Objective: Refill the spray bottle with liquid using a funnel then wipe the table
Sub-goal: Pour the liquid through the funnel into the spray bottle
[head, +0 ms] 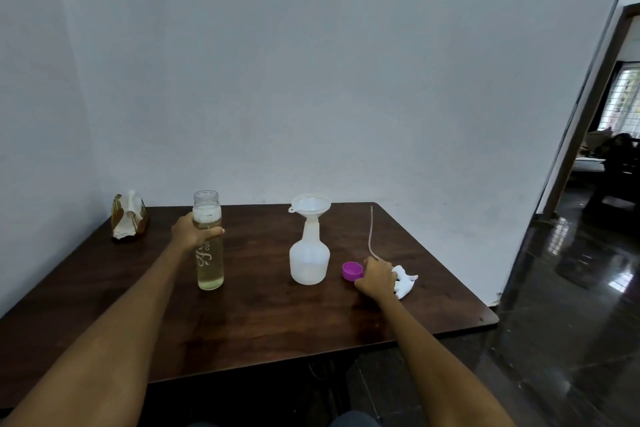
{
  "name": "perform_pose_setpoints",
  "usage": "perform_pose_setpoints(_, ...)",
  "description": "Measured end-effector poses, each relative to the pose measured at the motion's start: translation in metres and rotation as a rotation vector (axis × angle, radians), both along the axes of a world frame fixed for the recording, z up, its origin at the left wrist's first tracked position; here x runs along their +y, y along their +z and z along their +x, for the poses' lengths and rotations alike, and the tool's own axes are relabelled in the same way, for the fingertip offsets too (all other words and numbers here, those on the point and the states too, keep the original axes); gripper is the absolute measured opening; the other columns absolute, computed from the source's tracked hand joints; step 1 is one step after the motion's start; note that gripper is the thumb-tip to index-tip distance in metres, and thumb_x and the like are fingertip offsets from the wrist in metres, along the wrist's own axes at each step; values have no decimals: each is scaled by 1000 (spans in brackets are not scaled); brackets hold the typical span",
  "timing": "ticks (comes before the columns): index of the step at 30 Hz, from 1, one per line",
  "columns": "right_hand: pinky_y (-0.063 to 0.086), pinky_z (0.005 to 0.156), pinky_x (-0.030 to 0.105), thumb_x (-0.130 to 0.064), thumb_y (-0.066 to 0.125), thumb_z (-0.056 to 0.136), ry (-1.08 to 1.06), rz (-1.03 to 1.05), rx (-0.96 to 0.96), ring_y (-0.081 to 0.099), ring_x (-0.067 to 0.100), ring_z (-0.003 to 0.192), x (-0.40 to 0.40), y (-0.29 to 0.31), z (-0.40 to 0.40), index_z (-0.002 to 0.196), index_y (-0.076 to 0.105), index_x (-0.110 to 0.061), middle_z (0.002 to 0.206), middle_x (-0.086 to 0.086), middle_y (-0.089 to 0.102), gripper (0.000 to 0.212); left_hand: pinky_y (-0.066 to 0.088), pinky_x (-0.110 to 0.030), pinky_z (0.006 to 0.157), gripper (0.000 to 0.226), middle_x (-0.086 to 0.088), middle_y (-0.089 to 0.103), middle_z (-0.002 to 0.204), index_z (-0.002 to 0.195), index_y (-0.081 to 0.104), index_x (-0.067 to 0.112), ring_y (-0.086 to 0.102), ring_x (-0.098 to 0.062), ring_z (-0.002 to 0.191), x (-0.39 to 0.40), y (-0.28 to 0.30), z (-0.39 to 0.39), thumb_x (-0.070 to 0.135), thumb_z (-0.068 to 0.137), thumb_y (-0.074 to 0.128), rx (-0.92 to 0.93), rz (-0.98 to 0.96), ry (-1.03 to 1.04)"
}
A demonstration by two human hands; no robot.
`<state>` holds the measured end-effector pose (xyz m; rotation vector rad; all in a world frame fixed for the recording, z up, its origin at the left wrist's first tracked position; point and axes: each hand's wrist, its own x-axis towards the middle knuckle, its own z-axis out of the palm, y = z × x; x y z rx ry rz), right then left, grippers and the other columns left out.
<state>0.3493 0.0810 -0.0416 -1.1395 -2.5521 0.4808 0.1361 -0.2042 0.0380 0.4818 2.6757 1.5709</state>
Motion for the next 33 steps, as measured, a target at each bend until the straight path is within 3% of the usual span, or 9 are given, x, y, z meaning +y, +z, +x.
perform_pose_setpoints(4,30,107,42,-35,61,82,32,-23,17,39,30,131,-1,0,-11,130,43,-12,135,8,50,56,48,-39,93,47,-19,65,119,116,62,4,61,-34,111,0,-1,0,16,74,79,16,-1,6)
perform_pose_setpoints(8,23,111,46,-37,55,88,91,4,-115,32,30,137,1,-3,-22,143,27,-13,144,9,42,66,48,-39,92,48,-19,66,119,117,62,4,62,-34,110,0,-2,-2,16,73,80,16,3,11)
perform_pose_setpoints(15,32,102,40,-40,54,89,-23,174,-138,51,27,121,9,-4,-24,124,43,-10,125,8,59,48,49,-40,94,52,-18,65,120,119,61,4,62,-33,111,0,-2,-4,17,73,80,10,0,0)
perform_pose_setpoints(19,33,100,38,-51,55,87,-16,250,-181,51,25,121,18,-1,-26,131,40,-12,128,8,59,61,48,-39,93,53,-18,65,121,120,61,4,61,-33,112,0,-5,-4,17,73,80,1,9,16)
perform_pose_setpoints(21,33,101,39,-52,52,89,-23,247,-113,50,25,122,16,1,-28,133,41,-13,128,8,59,60,49,-39,93,54,-19,65,121,121,60,3,61,-33,112,0,-4,-4,16,73,80,4,27,20)
perform_pose_setpoints(24,33,99,38,-38,47,95,-38,280,32,52,23,119,6,0,-27,129,47,-14,125,6,61,41,48,-38,93,53,-19,65,121,120,61,2,61,-33,112,0,-3,0,16,73,80,24,22,23)
perform_pose_setpoints(27,34,91,34,-30,46,95,-24,360,111,55,21,109,-5,-3,-22,114,57,-16,113,4,65,27,48,-36,88,52,-20,66,117,117,63,2,62,-33,110,0,-2,7,17,71,82,63,10,19)
perform_pose_setpoints(31,39,78,31,-30,54,92,176,377,300,60,23,89,-23,7,-20,87,66,-8,88,6,69,26,48,-27,72,46,-16,72,102,100,70,4,68,-29,95,-2,3,20,25,63,87,148,-46,-12)
perform_pose_setpoints(33,38,64,24,-28,58,90,298,334,390,60,22,81,-35,18,-22,79,67,-4,80,8,69,28,50,-26,70,44,-15,74,95,91,72,5,70,-27,88,-1,7,27,29,58,89,174,-93,-49)
